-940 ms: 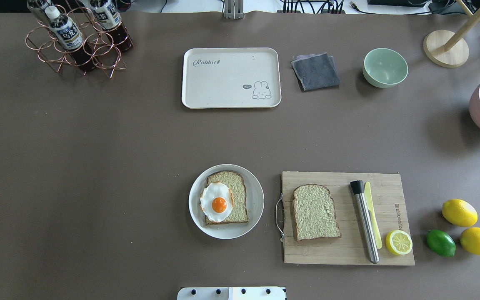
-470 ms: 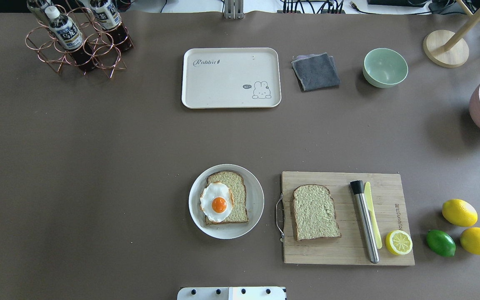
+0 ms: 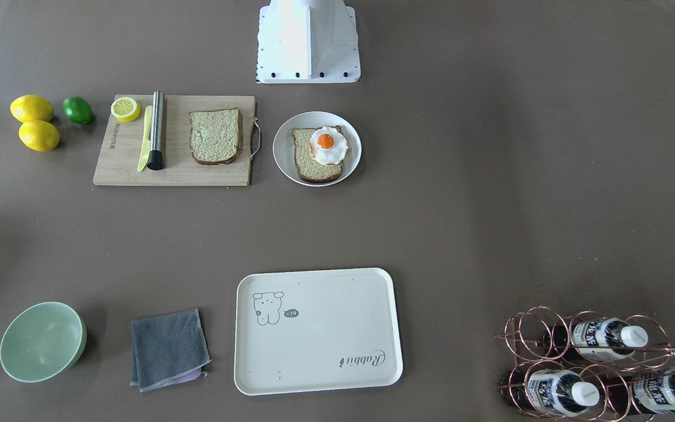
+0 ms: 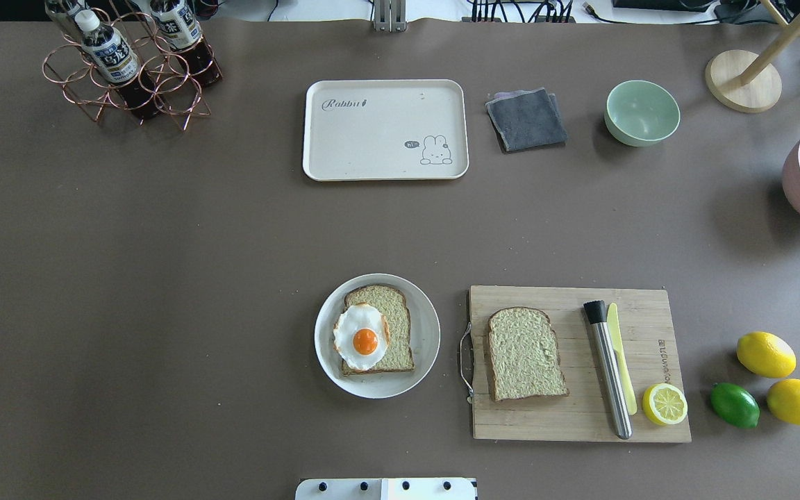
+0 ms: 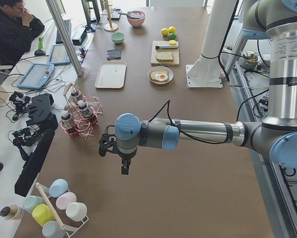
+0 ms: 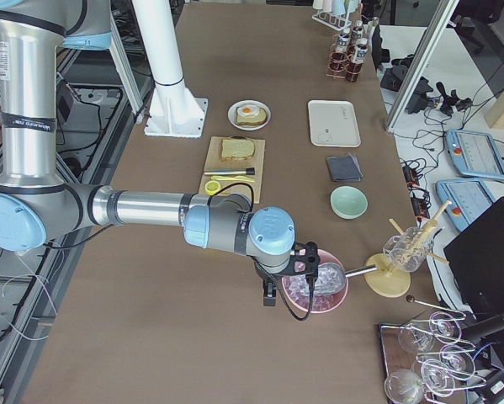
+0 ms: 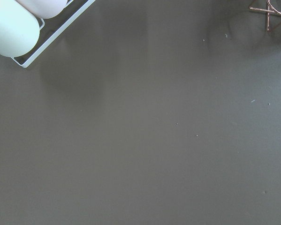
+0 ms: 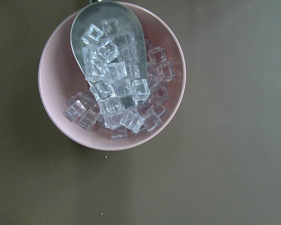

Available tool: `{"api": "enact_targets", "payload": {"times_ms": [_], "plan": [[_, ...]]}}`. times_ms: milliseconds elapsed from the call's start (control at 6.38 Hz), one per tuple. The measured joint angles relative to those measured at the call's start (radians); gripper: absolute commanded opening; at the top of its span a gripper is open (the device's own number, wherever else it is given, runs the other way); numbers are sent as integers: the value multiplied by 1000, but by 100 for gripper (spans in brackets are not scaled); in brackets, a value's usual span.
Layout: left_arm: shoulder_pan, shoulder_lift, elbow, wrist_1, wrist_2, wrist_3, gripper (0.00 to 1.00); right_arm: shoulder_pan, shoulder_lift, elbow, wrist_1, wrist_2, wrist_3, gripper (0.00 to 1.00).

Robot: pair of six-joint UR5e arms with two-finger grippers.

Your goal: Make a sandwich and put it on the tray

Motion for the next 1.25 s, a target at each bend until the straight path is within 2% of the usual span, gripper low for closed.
{"api": "enact_targets", "payload": {"times_ms": [1253], "plan": [[0, 3, -1, -17, -3, 0, 98, 0, 11, 11, 1, 1, 7, 100]]}}
